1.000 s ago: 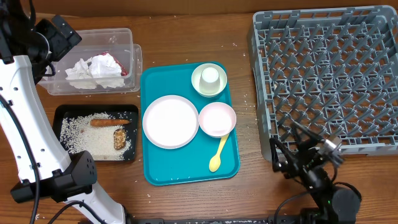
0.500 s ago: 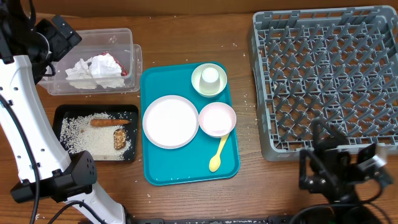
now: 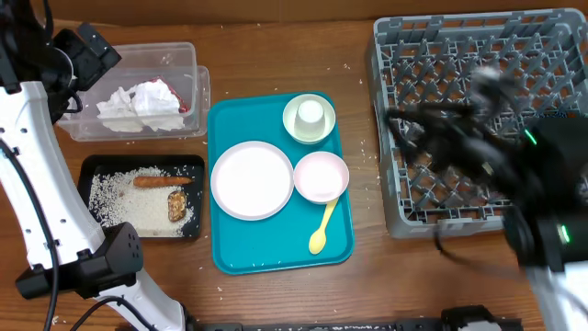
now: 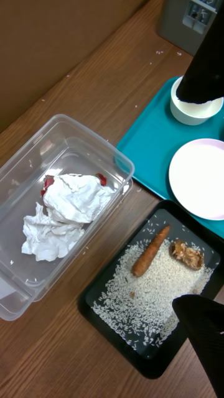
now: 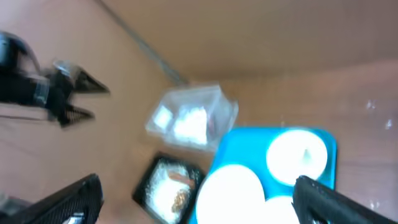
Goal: Sort waste into correct bins and load items into the dishwasher
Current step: 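Move the right gripper from the rack over the pink bowl, then lower the right gripper and grasp the pink bowl rim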
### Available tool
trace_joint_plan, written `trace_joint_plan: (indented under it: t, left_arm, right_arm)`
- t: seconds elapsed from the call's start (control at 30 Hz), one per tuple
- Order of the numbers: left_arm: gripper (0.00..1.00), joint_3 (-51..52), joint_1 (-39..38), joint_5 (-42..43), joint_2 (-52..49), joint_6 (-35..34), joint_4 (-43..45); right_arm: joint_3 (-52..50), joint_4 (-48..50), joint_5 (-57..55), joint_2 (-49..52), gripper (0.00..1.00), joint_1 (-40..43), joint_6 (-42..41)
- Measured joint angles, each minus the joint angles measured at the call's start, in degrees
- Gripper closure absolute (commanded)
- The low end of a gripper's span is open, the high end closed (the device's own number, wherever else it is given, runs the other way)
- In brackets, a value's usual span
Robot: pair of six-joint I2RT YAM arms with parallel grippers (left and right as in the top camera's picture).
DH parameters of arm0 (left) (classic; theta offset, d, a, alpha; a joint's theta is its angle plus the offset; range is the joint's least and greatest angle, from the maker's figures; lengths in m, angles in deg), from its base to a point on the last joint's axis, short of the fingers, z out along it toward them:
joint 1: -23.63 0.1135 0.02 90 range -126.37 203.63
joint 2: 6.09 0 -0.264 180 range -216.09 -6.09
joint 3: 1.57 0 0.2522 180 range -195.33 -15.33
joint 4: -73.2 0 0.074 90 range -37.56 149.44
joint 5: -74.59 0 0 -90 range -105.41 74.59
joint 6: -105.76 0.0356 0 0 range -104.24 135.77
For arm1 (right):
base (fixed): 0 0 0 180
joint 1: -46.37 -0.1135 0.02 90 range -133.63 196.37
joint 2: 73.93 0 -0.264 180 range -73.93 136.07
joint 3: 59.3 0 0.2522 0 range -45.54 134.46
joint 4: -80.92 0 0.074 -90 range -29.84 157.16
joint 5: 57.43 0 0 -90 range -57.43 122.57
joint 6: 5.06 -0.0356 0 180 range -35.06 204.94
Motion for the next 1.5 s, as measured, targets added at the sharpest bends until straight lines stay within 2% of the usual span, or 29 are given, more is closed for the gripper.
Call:
trace_joint_plan:
  t: [0.17,0.37,0.5,0.77,1.0,1.17,1.33,1.5]
  left_arm:
    - [0.00,0.00,0.00,-0.02,0.00,-0.02,0.00]
    - [0.00,0.00,0.00,0.00,0.00,-0.02,0.00]
    - [0.00,0.00,0.00,0.00,0.00,-0.02,0.00]
    - [0.00,0.00,0.00,0.00,0.00,-0.02,0.00]
    - [0.00,0.00,0.00,-0.02,0.00,-0.02,0.00]
    - [0.00,0.00,0.00,0.00,0.00,-0.02,0.00]
    - [0.00,0.00,0.00,0.00,0.00,-0.02,0.00]
    - [0.00,0.00,0.00,0.00,0.00,-0.02,0.00]
  right_arm:
    - [8.35,-15.89,-8.81,14.45,0.00,-9.25,5.42]
    - [9.57,-25.57,-24.20,27.19,0.00,-17.33,7.63]
    - [9.60,-25.77,-26.21,34.16,0.00,-18.21,8.04]
    - [9.60,-23.58,-17.44,40.89,0.00,-20.22,11.28]
    - [9.60,-20.85,-25.99,43.28,0.01,-29.55,13.46]
    - [9.64,-19.02,-30.10,43.34,0.13,-33.53,16.83]
    - [9.66,-18.93,-32.83,45.97,0.19,-32.89,19.21]
    - [9.66,-19.76,-33.22,48.39,0.36,-33.16,20.87]
